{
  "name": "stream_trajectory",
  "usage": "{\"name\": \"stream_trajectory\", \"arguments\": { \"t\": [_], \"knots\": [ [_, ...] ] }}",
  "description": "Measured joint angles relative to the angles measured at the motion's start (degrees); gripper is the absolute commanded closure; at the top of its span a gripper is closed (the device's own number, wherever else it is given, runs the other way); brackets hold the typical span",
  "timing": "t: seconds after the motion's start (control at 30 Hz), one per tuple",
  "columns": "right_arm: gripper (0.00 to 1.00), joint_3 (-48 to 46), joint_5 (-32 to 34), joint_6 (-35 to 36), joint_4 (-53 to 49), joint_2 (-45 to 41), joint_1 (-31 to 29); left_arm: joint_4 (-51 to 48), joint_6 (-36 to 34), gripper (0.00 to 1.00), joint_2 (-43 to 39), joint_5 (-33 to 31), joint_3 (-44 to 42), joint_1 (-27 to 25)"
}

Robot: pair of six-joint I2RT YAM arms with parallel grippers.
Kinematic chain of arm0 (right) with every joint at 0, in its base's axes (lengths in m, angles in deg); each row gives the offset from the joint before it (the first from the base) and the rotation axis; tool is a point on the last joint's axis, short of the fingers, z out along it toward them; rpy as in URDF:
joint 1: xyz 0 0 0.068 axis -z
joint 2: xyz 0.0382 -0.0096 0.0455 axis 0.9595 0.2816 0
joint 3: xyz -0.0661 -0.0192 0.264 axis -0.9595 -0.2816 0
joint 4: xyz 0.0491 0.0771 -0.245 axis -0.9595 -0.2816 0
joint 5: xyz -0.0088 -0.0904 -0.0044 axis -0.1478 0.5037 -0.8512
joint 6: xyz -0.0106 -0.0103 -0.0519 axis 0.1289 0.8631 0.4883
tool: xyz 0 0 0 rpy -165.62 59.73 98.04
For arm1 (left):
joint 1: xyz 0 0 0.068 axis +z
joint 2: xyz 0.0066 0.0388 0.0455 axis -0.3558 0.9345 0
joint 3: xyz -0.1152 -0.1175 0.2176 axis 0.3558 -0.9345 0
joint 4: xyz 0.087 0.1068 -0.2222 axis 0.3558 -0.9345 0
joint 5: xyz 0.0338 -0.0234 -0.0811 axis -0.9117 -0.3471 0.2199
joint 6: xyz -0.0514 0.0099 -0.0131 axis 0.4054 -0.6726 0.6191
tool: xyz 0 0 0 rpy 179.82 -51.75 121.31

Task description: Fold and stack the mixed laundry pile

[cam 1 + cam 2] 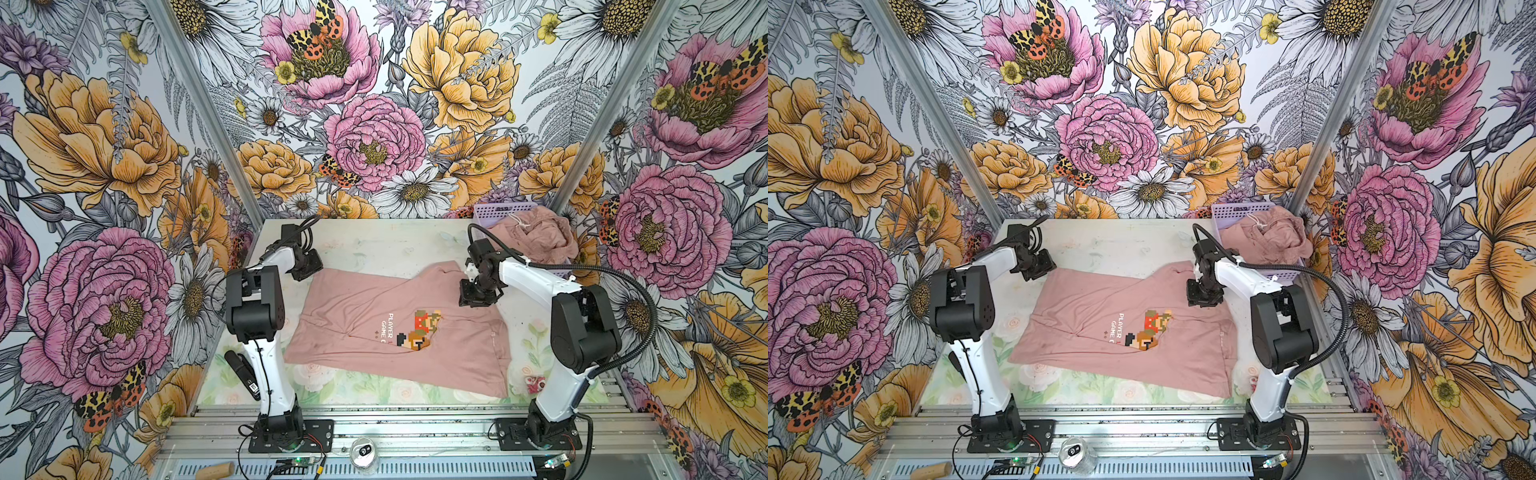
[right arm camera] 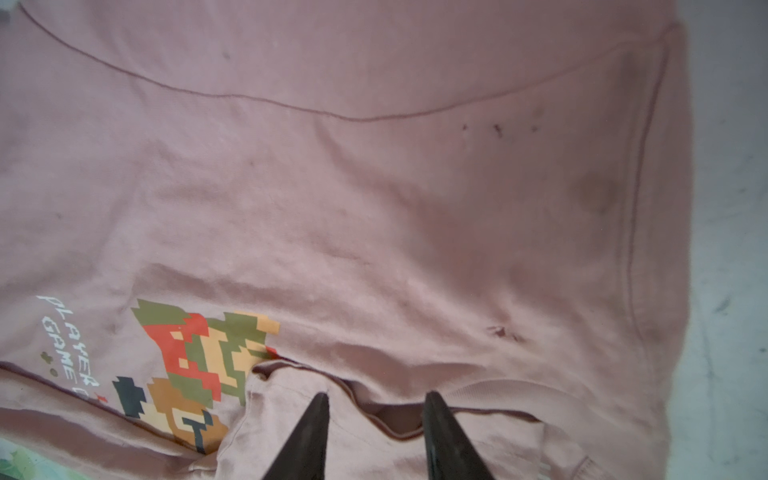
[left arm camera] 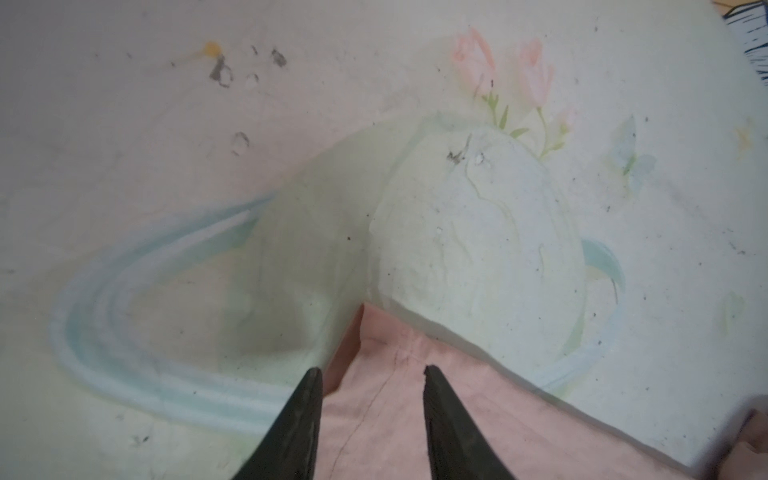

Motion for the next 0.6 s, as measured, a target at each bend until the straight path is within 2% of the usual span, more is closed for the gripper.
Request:
{"name": "stream_trajectory", "arguments": {
  "t": [0.27, 0.6],
  "knots": [
    [0.6, 0.0, 0.0, 0.0, 0.0, 0.0, 0.0, -1.1, -1.5, 0.69, 3.0, -1.8, 4.3, -1.5],
    [0.6, 0.0, 0.0, 0.0, 0.0, 0.0, 0.0, -3.4, -3.3, 0.71, 3.4, -5.6, 5.2, -2.5]
  ]
}}
